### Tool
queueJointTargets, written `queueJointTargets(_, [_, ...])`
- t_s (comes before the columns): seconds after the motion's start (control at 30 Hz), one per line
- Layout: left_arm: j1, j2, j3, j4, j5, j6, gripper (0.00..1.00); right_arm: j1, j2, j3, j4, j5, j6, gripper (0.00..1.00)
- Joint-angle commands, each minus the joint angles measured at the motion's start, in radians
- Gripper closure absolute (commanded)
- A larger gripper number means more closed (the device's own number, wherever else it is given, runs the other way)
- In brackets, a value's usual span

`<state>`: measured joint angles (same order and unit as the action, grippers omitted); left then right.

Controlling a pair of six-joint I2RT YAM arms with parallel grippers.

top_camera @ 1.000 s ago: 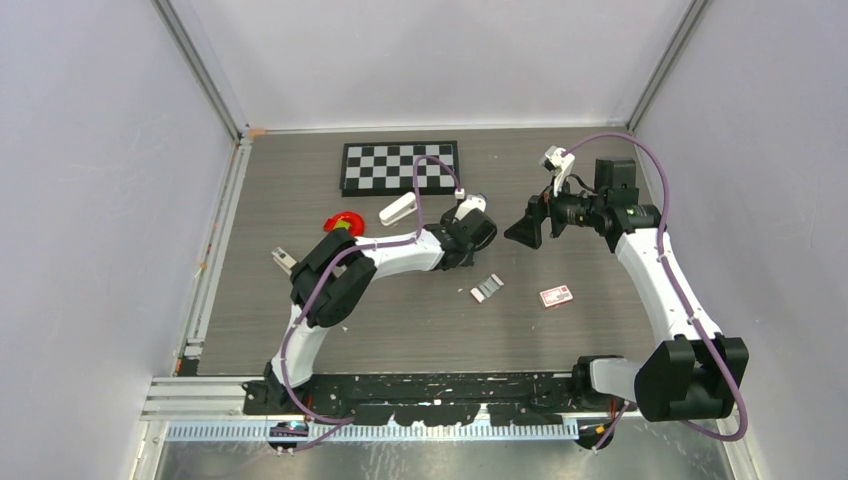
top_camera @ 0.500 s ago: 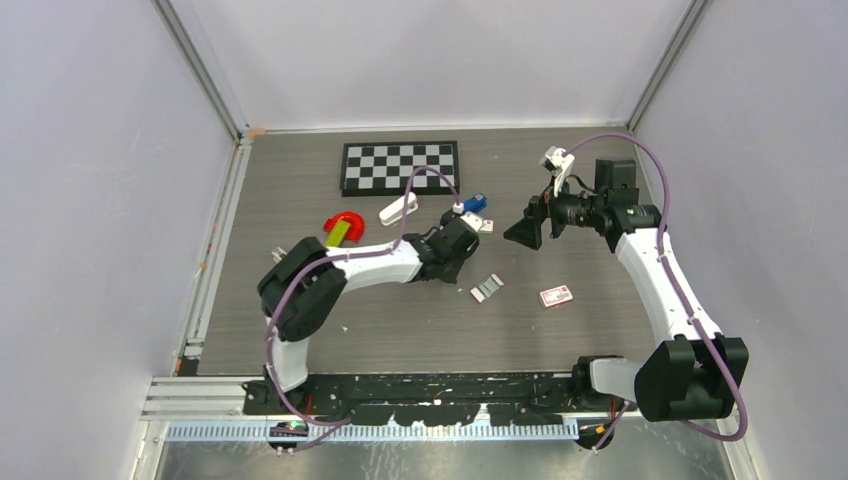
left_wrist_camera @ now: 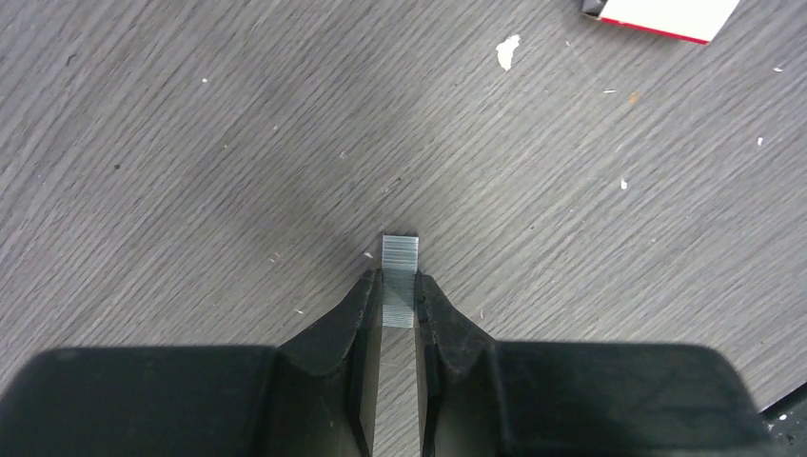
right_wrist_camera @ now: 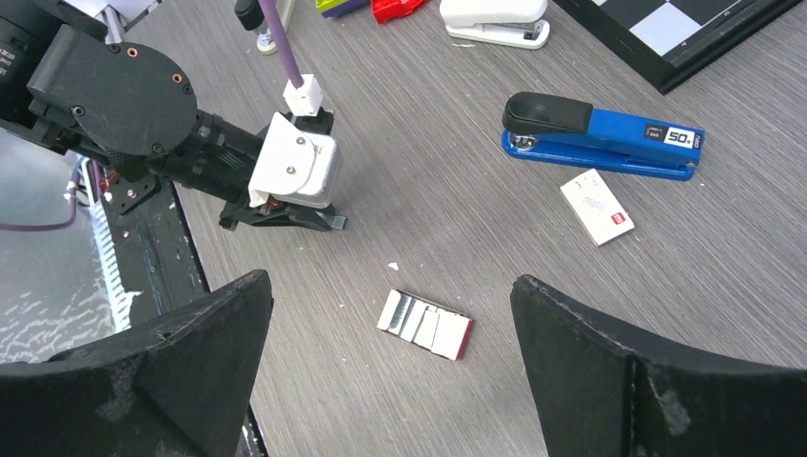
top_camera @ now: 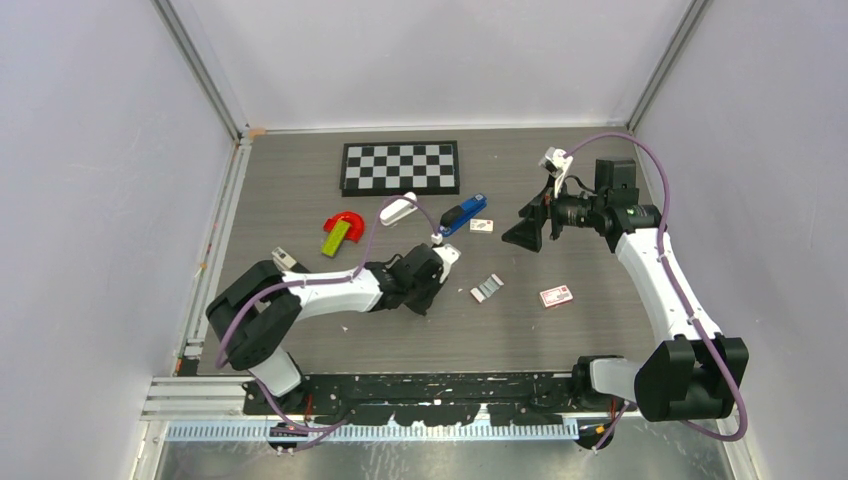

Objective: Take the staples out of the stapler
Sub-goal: Move the staple to the center of the board, then pick up the staple from the center of the board.

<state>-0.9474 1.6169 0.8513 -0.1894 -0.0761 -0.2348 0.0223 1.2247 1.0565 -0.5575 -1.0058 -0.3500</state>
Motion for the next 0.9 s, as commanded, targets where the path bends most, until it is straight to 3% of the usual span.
queueJointTargets(0.0, [-0.006, -0.033, -0.010, 0.062, 0.047, 0.023, 0.81, -0.004, -0.004, 0.019, 0.003, -0.042, -0.018, 0.00])
queueJointTargets(0.17, [-0.007, -0.036, -0.016, 0.056, 0.053, 0.019, 0.72, -0.004, -0.003, 0.019, 0.002, -0.043, -0.024, 0.01])
queueJointTargets(0.33, [-0.007, -0.085, -0.011, 0.043, 0.072, 0.009, 0.49, -0.004, 0.001, 0.020, -0.012, -0.050, -0.043, 0.00])
queueJointTargets(0.53, [-0.007, -0.265, -0.042, 0.033, 0.060, 0.008, 0.39, 0.002, 0.007, 0.048, -0.124, -0.069, -0.176, 0.00])
queueJointTargets(0.67, [0.006, -0.410, -0.084, 0.032, 0.045, -0.004, 0.20, 0.056, 0.014, 0.080, -0.263, -0.038, -0.348, 0.01])
queueJointTargets(0.87, [0.077, -0.601, -0.176, 0.022, 0.046, -0.086, 0.04, 0.229, 0.035, 0.108, -0.448, 0.089, -0.754, 0.00])
